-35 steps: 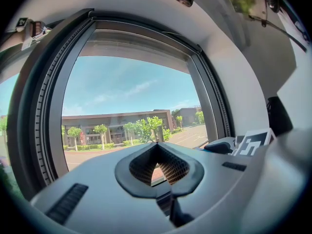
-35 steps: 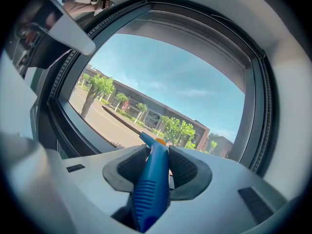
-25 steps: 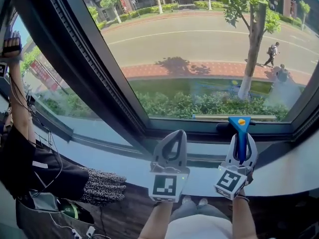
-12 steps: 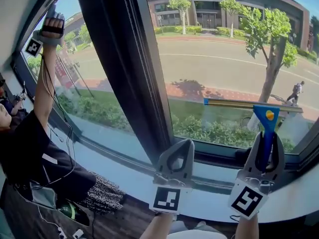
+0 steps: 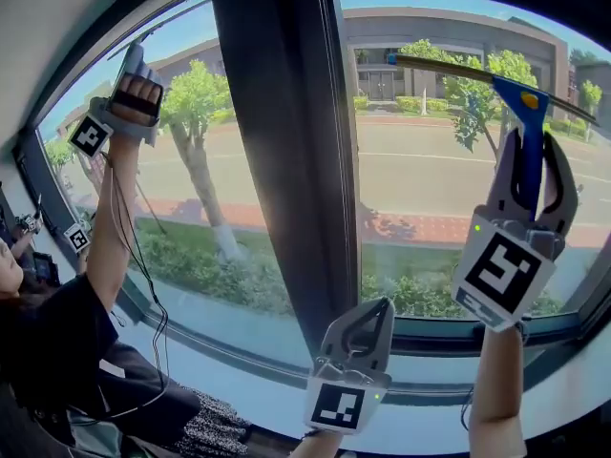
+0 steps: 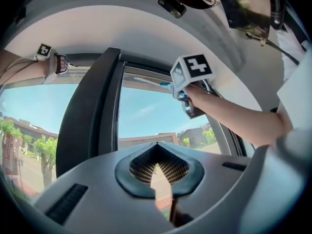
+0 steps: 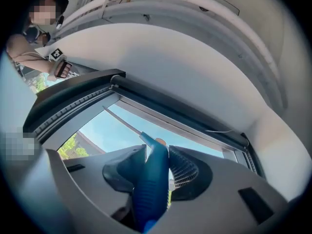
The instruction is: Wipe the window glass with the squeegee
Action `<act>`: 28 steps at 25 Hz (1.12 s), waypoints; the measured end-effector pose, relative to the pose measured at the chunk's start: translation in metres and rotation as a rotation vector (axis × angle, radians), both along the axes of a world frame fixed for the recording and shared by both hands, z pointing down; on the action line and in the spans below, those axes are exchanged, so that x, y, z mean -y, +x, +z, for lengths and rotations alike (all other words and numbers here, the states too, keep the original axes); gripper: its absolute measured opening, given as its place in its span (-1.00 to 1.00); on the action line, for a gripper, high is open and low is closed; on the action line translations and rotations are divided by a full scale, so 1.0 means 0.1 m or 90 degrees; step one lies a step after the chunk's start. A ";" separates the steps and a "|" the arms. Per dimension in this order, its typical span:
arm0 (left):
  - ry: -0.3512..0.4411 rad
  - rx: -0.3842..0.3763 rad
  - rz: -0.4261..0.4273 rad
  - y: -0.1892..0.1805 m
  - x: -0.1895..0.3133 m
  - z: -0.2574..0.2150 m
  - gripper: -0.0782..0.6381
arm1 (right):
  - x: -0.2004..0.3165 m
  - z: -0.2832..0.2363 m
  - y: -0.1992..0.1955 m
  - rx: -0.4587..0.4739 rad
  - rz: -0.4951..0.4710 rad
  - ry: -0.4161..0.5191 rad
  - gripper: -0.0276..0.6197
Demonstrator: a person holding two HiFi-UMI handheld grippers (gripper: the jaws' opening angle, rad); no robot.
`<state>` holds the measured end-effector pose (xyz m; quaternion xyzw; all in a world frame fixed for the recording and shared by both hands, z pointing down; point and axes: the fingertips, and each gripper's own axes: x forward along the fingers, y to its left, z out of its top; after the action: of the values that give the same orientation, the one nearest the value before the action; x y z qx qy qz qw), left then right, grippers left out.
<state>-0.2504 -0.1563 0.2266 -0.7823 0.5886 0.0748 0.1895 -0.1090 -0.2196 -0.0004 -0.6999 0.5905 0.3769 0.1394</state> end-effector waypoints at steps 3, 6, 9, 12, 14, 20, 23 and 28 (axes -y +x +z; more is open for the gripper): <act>0.001 0.006 0.031 -0.05 0.02 0.08 -0.78 | 0.10 -0.31 -0.21 -0.009 0.038 0.032 -0.45; -0.016 -0.004 0.057 -0.07 0.04 0.18 -0.78 | 0.17 -0.48 -0.36 -0.042 0.077 0.037 -0.45; -0.021 -0.013 0.070 -0.05 0.06 0.21 -0.78 | 0.21 -0.59 -0.45 -0.069 0.104 0.037 -0.45; -0.013 -0.016 0.062 -0.06 0.12 0.18 -0.78 | 0.25 -0.67 -0.53 -0.080 0.100 0.036 -0.45; -0.023 -0.009 0.057 -0.05 0.17 0.20 -0.78 | 0.28 -0.67 -0.56 -0.086 0.098 0.032 -0.45; -0.020 0.000 0.060 0.03 0.22 0.14 -0.78 | 0.36 -0.62 -0.55 -0.082 0.085 0.017 -0.45; -0.014 0.006 0.060 0.06 0.21 0.12 -0.78 | 0.39 -0.61 -0.55 -0.075 0.073 0.013 -0.45; -0.008 -0.007 0.044 -0.03 0.16 0.10 -0.78 | 0.40 -0.54 -0.55 -0.067 0.061 0.008 -0.45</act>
<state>-0.2533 -0.1724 0.2365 -0.8029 0.5628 0.0817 0.1789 -0.1635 -0.2596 -0.0547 -0.7057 0.5602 0.4234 0.0943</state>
